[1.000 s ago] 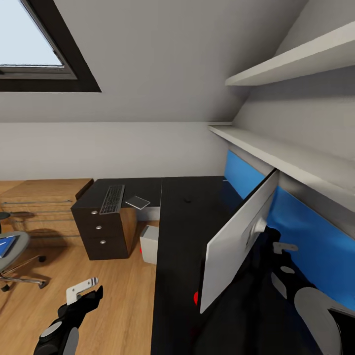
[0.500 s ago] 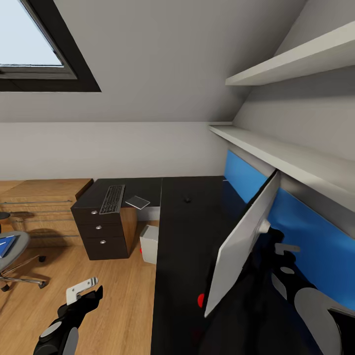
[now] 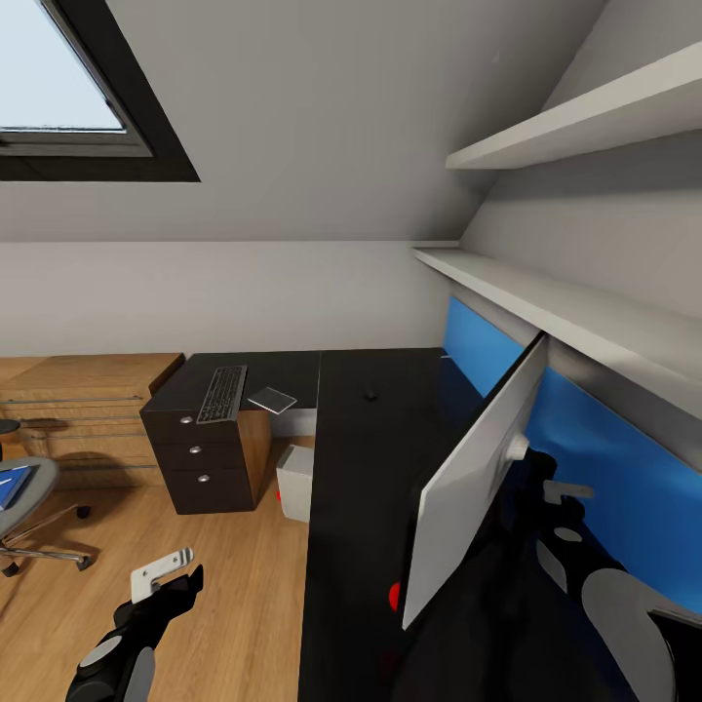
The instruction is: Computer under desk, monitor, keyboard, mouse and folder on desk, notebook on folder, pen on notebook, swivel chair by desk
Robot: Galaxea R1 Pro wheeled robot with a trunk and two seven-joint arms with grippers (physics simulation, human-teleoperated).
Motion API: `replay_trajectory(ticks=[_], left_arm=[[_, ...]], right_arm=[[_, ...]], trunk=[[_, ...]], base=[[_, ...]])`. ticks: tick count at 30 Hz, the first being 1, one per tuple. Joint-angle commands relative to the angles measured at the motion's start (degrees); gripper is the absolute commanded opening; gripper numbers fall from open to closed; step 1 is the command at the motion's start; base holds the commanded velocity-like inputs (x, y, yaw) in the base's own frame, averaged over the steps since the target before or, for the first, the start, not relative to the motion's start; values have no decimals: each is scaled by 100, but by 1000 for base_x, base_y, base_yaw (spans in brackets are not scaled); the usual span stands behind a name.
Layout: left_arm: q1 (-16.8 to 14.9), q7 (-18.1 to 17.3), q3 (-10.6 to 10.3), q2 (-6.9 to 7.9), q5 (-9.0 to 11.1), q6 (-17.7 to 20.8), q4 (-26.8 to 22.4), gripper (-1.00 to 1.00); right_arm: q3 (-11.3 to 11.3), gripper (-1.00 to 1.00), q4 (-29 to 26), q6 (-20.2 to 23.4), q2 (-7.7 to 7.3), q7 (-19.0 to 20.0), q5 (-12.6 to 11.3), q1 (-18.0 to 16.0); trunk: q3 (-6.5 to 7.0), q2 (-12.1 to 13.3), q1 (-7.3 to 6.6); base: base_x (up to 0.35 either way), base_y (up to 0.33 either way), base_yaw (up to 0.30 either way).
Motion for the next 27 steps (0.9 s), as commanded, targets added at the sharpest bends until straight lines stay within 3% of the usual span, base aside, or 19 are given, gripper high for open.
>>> replay_trajectory(ticks=[1,21,27], left_arm=[[-5,33,2,-3,61,26,-8,100],[-5,33,5,-3,61,26,-8,100],[-5,33,4,-3,61,34,-8,100]], right_arm=[[-43,100,10,-20,1,-13,60,-7],[-34,100,41,-11,10,318,214,1],[-34,100,37,-11,10,321,218,1]], trunk=[[-10,-9,2],[-10,-9,2],[-10,-9,2]], base=[[0,0,0],[0,0,0],[-134,0,0]])
